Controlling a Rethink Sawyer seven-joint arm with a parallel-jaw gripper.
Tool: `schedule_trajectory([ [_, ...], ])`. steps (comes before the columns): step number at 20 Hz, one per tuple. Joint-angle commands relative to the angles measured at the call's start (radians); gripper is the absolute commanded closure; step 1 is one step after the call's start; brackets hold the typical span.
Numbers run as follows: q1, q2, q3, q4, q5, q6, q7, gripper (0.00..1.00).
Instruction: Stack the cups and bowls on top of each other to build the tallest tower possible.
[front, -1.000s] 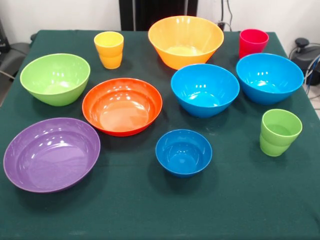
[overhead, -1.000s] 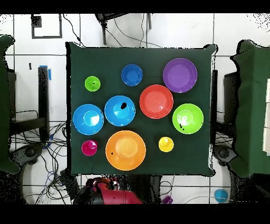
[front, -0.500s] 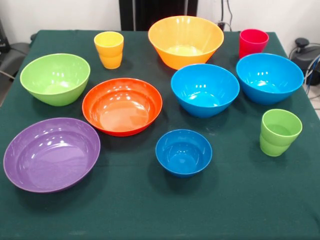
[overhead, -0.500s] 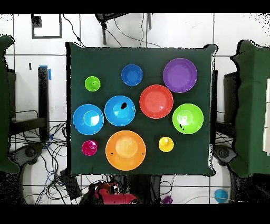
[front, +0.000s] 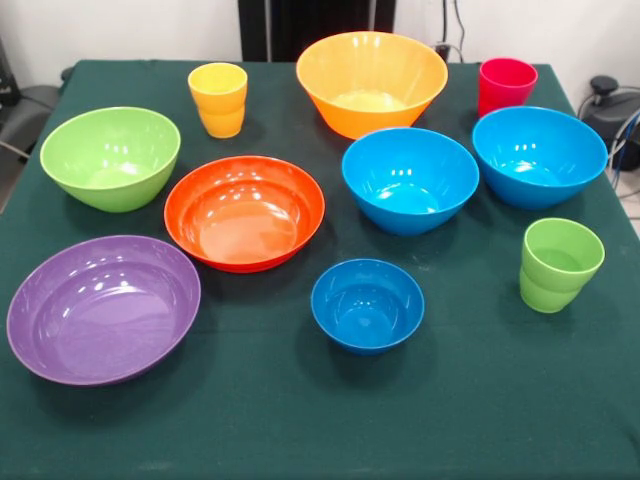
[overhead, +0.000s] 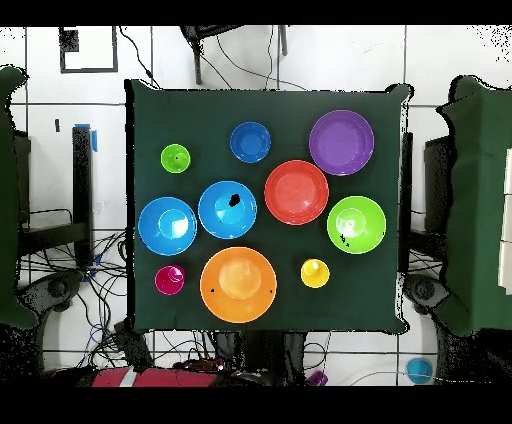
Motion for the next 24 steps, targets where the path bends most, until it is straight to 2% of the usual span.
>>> schedule_trajectory([
  [1, 0.036, 0.149, 0.041, -0.139, -0.015, -0.114, 0.181, 0.00],
  [9, 0.049, 0.091, 0.078, -0.169, 0.031, -0.034, 0.194, 0.00],
  [16, 0.066, 0.117, 0.075, -0.229, 0.055, 0.003, 0.180, 0.00],
  [24, 0.079, 0.141, 0.076, -0.266, 0.066, 0.000, 0.194, 0.00],
])
